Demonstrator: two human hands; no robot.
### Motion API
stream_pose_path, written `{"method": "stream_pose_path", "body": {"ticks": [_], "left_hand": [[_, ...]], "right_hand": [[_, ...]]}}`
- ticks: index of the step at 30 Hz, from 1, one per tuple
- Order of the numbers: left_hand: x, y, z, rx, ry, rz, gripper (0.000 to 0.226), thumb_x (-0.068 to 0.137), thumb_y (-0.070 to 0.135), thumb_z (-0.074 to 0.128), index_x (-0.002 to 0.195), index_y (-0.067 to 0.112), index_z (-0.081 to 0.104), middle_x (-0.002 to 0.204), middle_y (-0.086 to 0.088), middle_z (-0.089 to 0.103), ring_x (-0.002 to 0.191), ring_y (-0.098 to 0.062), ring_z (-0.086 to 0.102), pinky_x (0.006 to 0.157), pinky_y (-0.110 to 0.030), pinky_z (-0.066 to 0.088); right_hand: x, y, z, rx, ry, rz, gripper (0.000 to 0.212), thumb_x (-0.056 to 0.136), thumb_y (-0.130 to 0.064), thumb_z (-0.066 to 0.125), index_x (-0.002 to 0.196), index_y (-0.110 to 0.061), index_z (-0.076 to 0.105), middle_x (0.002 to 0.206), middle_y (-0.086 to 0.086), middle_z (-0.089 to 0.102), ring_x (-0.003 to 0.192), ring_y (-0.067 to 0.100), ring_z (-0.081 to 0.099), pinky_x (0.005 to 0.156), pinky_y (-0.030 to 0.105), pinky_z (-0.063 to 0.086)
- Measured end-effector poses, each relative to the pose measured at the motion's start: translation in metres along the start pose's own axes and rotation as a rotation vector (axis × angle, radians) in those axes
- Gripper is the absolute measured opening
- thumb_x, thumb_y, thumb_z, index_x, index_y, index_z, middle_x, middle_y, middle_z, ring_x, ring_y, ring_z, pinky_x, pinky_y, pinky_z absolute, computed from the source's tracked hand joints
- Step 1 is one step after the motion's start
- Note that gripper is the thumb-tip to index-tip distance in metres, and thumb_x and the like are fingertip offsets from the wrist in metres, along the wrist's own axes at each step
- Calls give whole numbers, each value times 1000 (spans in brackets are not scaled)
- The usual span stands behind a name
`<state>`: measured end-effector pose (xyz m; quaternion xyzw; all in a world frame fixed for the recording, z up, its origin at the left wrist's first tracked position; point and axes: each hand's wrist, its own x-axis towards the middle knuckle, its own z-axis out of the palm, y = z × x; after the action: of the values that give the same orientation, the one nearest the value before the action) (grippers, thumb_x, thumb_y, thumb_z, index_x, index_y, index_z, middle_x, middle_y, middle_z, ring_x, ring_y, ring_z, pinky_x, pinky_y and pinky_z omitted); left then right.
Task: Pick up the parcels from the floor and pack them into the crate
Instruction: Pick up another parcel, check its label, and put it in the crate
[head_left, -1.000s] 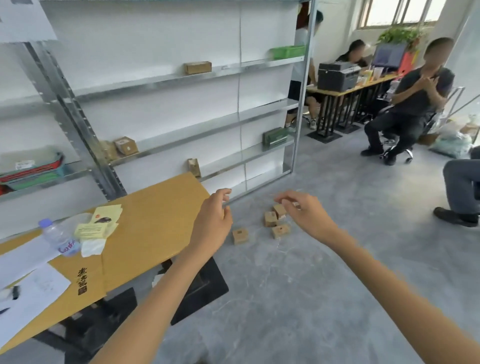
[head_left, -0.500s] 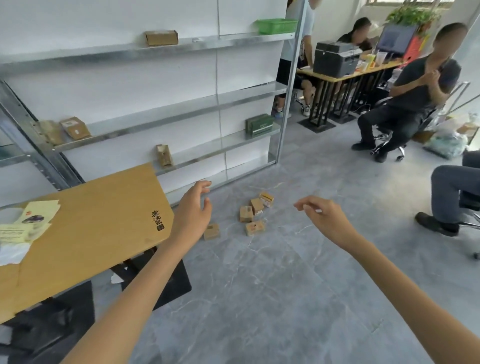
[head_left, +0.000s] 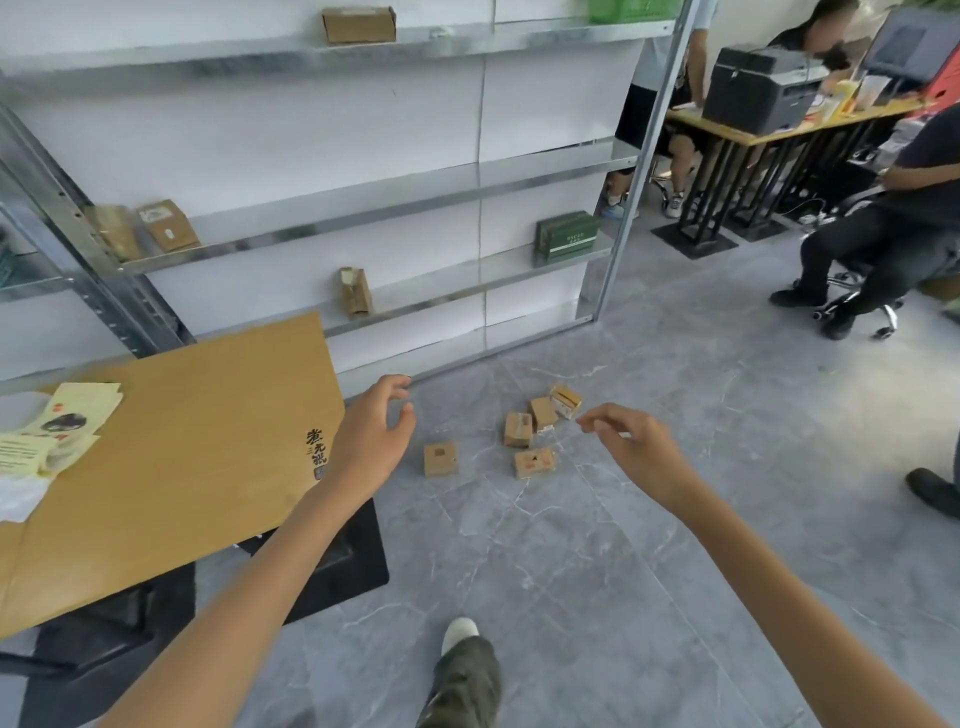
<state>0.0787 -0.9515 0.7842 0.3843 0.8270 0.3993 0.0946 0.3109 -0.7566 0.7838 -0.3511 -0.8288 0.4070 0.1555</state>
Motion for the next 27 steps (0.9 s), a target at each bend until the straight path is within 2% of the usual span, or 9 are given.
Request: {"method": "stream_pose_path", "body": {"ticks": [2, 5, 10, 14, 18, 21, 24, 27], "left_hand": [[25, -13, 3, -7, -3, -26, 32, 96, 28, 48, 128, 23, 49, 120, 9, 58, 113, -8, 52, 94, -31, 44], [65, -34, 5, 1, -11, -60, 33, 96, 28, 48, 129, 23, 49, 120, 10, 58, 110, -8, 53, 87, -25, 42], [135, -67, 4, -1, -43, -117, 32, 96, 27, 47, 128, 25, 49, 119, 11, 57, 102, -8, 55, 84, -24, 42], [187, -90, 12, -3, -64, -155, 31, 96, 24, 47, 127, 24, 50, 118, 11, 57, 110, -7, 52, 92, -28, 44], [232, -113, 30, -30, -89, -237, 28, 96, 22, 47, 124, 24, 52, 115, 10, 58, 109, -6, 53, 94, -31, 45], [263, -133, 58, -87, -105, -374, 24, 96, 23, 47, 119, 22, 55, 111, 9, 58, 105, -8, 53, 88, -26, 42], [292, -157, 93, -141, -109, -518, 24, 97, 23, 46, 118, 19, 56, 111, 4, 59, 100, -12, 56, 80, -24, 40], [324, -189, 130, -149, -86, -633, 25, 97, 20, 47, 119, 16, 56, 111, 1, 60, 98, -12, 55, 78, -23, 39]], "right_hand": [[33, -1, 8, 8, -13, 3, 22, 97, -8, 46, 103, -13, 67, 102, -1, 69, 99, 10, 61, 80, 10, 40], [86, -7, 25, 10, -23, 28, 22, 97, -9, 47, 103, -14, 68, 102, -2, 69, 98, 11, 61, 84, 19, 41], [167, -16, 61, 26, -115, 65, 22, 97, -8, 46, 101, -16, 66, 98, -1, 68, 95, 12, 62, 71, 14, 45], [221, -10, 83, 37, -151, 116, 21, 97, -10, 47, 96, -22, 64, 97, 0, 68, 94, 13, 62, 75, 19, 46], [269, 3, 99, 48, -201, 171, 21, 96, -7, 48, 93, -21, 64, 95, -2, 67, 93, 12, 61, 75, 15, 43], [311, 20, 116, 10, -270, 214, 21, 97, -9, 46, 95, -18, 65, 97, -4, 64, 93, 12, 58, 82, 19, 40], [359, 44, 137, 12, -338, 265, 23, 98, -10, 43, 100, -15, 65, 95, -5, 63, 87, 9, 58, 72, 12, 43], [408, 73, 164, 32, -386, 328, 21, 97, -8, 43, 95, -16, 63, 91, -5, 62, 84, 9, 57, 69, 9, 42]]}}
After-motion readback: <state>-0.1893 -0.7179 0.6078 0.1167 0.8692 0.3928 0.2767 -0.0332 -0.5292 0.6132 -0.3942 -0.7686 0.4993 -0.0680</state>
